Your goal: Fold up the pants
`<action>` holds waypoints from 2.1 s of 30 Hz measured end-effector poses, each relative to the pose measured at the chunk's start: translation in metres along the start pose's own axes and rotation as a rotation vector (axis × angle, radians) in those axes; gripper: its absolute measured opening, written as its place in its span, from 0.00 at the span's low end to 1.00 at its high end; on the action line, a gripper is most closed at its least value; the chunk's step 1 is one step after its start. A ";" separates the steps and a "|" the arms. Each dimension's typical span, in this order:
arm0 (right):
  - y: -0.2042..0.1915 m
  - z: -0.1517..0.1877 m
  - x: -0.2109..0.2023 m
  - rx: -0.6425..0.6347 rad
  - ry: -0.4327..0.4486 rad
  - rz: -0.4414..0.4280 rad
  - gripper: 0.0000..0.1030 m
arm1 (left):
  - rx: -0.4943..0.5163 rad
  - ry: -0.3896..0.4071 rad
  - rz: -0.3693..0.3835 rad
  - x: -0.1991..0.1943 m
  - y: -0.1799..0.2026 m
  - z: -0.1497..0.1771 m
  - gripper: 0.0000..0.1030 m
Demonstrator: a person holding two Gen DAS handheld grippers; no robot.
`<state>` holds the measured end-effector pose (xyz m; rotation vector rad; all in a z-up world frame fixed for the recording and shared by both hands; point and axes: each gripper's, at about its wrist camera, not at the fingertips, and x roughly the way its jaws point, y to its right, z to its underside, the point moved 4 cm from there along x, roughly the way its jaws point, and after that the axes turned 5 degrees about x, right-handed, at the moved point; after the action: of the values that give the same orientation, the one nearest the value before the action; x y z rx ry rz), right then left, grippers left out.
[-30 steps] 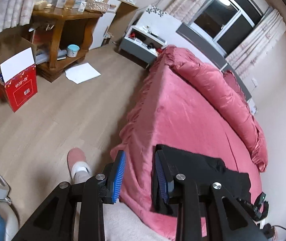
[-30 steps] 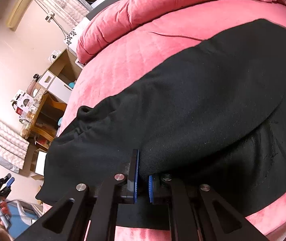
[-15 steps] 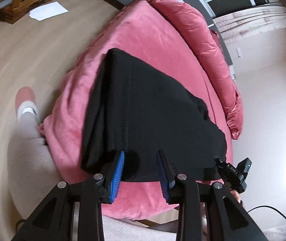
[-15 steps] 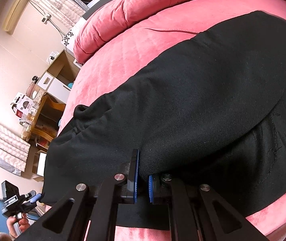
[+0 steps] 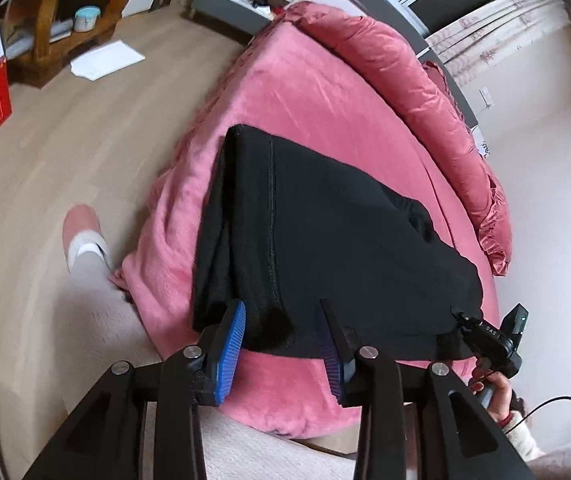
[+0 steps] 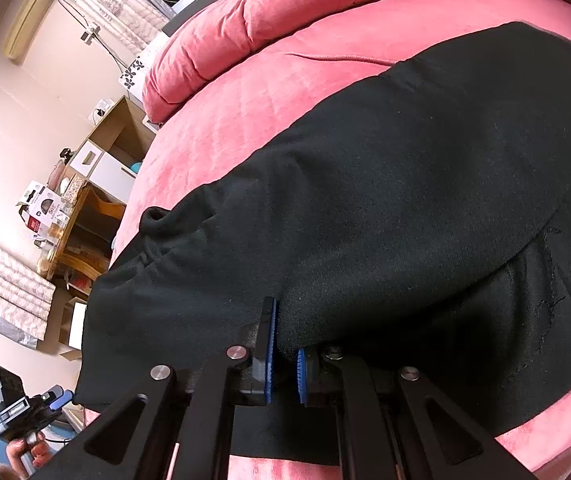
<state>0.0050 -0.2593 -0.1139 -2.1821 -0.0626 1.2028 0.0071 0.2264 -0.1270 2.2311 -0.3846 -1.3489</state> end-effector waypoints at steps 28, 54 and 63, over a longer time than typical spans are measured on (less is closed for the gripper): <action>-0.013 0.034 0.007 -0.120 -0.132 0.088 0.08 | -0.083 -0.008 -0.095 0.014 -0.038 0.004 0.07; 0.204 -0.148 -0.053 0.392 0.353 0.046 0.32 | 0.200 0.003 -0.083 0.125 0.106 -0.011 0.23; 0.189 -0.177 -0.089 0.248 0.412 0.128 0.08 | 0.187 0.043 -0.088 0.119 0.103 0.000 0.23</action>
<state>0.0424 -0.5290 -0.0851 -2.1890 0.3829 0.7561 0.0644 0.0831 -0.1580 2.4523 -0.4174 -1.3558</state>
